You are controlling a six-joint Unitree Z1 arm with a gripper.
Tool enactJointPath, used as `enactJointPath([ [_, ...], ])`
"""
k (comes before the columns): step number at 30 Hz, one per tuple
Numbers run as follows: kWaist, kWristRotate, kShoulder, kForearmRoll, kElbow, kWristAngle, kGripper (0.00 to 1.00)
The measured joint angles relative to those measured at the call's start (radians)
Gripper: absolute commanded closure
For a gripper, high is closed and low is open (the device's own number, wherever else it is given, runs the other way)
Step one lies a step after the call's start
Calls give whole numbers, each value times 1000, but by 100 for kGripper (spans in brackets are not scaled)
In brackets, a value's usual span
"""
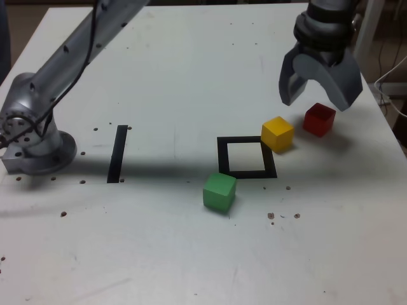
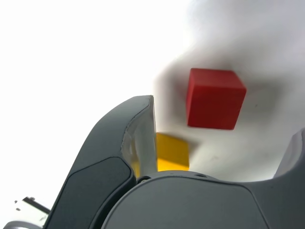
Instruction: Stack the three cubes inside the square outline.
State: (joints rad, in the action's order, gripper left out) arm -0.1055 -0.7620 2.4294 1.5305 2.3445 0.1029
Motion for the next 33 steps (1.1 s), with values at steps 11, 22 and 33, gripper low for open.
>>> enactJointPath([
  [11,0,-2,38,-11,21,-12,8],
  [22,-10,-2,43,-21,18,-30,33],
  [33,-22,-2,58,-67,-9,-54,43],
])
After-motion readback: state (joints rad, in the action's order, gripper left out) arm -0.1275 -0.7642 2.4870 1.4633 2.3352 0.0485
